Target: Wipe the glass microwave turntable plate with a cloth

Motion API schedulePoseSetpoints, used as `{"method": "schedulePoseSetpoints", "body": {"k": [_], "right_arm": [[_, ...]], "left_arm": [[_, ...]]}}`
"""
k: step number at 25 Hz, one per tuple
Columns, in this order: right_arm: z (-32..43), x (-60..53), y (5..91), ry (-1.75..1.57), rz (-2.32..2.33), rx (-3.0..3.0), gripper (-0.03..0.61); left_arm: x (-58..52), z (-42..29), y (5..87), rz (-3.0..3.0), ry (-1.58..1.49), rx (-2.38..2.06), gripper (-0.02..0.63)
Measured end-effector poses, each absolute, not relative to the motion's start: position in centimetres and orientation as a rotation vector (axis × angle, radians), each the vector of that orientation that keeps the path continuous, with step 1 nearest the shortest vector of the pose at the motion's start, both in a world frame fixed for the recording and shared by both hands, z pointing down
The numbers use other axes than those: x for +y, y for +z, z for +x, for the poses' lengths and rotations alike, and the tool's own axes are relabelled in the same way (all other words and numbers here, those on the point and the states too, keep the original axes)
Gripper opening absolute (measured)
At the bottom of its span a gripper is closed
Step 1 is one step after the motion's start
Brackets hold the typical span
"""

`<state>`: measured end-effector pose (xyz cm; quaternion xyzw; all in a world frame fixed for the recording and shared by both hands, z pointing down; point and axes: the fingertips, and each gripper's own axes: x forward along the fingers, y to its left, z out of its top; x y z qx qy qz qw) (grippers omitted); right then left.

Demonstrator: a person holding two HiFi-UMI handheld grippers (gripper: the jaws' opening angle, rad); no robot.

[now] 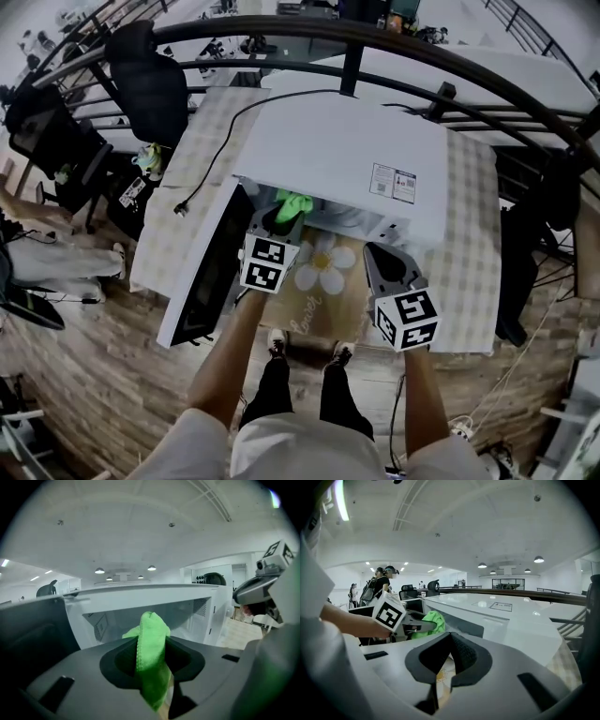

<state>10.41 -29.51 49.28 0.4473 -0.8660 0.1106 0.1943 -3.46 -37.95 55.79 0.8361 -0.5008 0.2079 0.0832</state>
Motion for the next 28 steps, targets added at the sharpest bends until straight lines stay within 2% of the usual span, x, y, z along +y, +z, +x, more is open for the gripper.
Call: {"method": "schedulePoseSetpoints", "body": {"k": [12, 18, 28], "right_arm": [[12.4, -28.3, 52.0, 0.336, 1.255, -2.360, 0.014], [13.7, -28.4, 52.1, 0.357, 1.302, -2.358, 0.014], [15.9, -27.8, 52.4, 0.365, 1.332, -2.345, 0.014]], "left_arm": [[-48.0, -4.2, 61.6, 2.324, 0.722, -1.677, 0.146], [-49.7, -3.5, 63.9, 2.271, 0.799, -1.589, 0.146], [-48.0, 4.7, 63.6, 2.459, 0.847, -1.474, 0.146]]}}
